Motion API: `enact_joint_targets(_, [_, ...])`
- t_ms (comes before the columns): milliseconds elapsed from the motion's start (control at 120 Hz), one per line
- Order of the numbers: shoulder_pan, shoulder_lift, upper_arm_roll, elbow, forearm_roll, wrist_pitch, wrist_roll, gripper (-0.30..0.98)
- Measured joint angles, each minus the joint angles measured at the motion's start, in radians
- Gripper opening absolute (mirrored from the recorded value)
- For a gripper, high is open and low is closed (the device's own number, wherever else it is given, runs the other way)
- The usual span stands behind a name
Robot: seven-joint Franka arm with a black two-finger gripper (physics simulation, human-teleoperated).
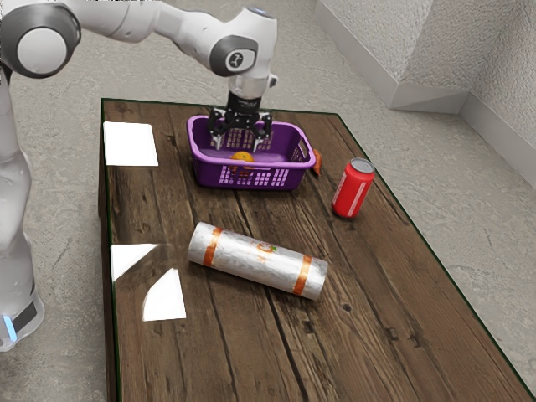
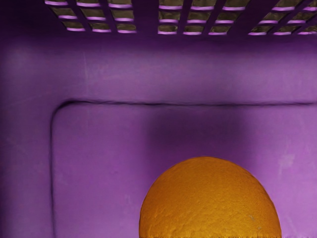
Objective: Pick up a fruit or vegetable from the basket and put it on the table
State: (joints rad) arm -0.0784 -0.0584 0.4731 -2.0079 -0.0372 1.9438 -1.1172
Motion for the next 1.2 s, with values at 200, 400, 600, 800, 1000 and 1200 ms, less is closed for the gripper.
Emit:
enact_joint_targets(200, [-0.022, 0.038, -0.001, -0.002, -0.008, 0.030, 0.021, 0.68])
enact_joint_targets(400, [-0.038, 0.036, -0.001, -0.053, -0.025, 0.074, 0.037, 0.67])
enact_joint_targets(600, [-0.010, 0.015, 0.000, -0.087, -0.028, 0.101, 0.049, 0.67])
enact_joint_targets(800, [0.027, 0.022, 0.001, -0.088, -0.028, 0.111, 0.047, 0.52])
enact_joint_targets(1000, [-0.011, -0.002, 0.004, -0.086, -0.017, 0.107, -0.007, 0.24])
enact_joint_targets(1200, [0.008, -0.088, 0.005, 0.109, 0.059, 0.015, -0.058, 0.21])
